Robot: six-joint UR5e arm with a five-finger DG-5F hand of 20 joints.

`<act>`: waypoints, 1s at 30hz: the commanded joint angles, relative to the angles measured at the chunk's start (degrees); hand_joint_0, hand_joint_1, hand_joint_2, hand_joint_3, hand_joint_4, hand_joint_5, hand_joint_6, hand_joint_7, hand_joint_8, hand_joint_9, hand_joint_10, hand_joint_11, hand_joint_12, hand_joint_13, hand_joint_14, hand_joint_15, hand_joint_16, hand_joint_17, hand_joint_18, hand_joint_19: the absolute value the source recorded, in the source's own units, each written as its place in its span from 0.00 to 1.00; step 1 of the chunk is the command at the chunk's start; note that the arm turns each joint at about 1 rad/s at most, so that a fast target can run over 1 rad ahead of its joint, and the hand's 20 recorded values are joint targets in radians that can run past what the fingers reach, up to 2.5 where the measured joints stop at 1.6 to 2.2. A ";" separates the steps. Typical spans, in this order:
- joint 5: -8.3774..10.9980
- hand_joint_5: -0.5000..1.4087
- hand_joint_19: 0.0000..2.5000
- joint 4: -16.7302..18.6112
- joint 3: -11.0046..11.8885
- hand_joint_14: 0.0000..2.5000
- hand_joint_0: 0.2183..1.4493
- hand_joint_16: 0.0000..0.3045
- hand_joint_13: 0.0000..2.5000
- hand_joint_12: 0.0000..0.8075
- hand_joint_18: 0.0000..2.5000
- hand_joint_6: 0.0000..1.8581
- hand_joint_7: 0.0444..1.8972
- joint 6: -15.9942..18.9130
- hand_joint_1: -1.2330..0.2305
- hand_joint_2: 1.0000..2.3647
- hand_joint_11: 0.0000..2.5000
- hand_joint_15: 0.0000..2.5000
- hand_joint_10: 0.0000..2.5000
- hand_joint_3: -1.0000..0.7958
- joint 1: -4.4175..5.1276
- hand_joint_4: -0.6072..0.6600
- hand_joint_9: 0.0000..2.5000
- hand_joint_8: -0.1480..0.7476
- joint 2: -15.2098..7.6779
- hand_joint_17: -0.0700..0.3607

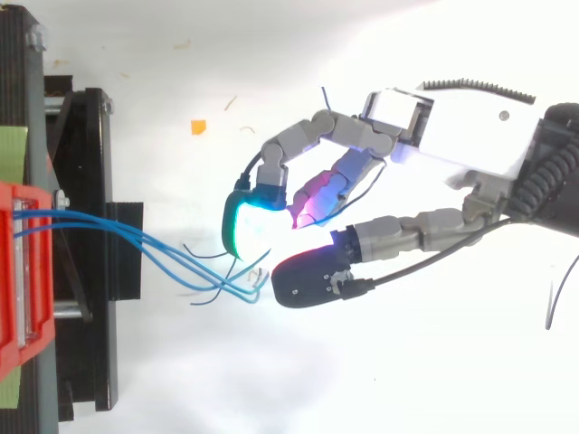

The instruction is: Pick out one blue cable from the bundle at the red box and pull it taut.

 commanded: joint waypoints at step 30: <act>0.00 0.25 0.27 0.00 0.00 0.01 0.27 0.18 0.38 0.39 0.38 0.46 0.49 0.00 0.29 0.00 0.13 0.19 0.00 0.52 0.00 0.36 0.48 0.43 -0.07 0.44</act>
